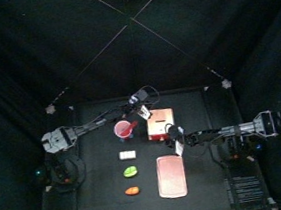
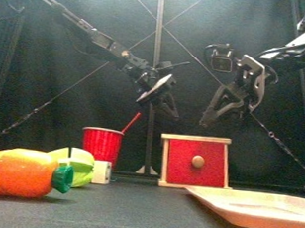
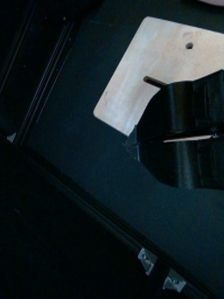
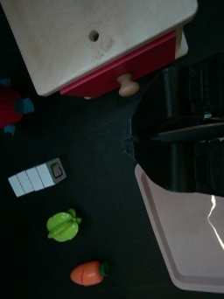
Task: Grab carrot
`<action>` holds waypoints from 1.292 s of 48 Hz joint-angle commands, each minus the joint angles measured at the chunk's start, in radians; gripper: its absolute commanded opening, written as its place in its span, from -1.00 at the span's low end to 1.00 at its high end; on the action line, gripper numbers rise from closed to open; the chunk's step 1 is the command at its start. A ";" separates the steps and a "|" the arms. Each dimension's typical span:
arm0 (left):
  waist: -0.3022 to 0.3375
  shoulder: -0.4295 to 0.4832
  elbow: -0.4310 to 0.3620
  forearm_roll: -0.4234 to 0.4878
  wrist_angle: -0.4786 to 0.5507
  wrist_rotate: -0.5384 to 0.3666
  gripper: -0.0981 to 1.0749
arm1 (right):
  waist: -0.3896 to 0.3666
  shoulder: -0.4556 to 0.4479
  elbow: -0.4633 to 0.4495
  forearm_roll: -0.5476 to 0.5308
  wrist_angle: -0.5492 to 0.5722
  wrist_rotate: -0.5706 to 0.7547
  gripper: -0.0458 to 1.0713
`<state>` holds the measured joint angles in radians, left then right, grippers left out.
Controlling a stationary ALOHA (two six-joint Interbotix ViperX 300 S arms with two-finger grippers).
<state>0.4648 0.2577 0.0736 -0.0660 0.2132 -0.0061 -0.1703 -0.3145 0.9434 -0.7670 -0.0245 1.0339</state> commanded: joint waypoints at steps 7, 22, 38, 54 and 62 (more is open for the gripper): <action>-0.034 -0.087 0.038 -0.005 -0.009 0.002 -0.82 | 0.000 -0.032 0.006 0.003 -0.006 0.000 -0.78; -0.192 -0.293 0.252 0.005 -0.025 -0.002 -0.80 | 0.005 -0.107 0.060 0.005 -0.006 0.003 -0.78; -0.382 -0.463 0.469 -0.003 -0.129 -0.003 -0.42 | 0.005 -0.290 0.163 0.009 -0.002 0.014 -0.78; -0.520 -0.471 0.561 -0.029 -0.152 -0.003 0.14 | -0.002 -0.407 0.245 0.029 -0.003 0.005 -0.78; -0.597 -0.468 0.603 -0.057 -0.152 -0.003 0.48 | 0.000 -0.439 0.258 0.029 -0.005 0.003 -0.78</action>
<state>-0.0951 -0.2056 0.6734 -0.1120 0.0706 -0.0092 -0.1703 -0.7394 1.2072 -0.7394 -0.0245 1.0385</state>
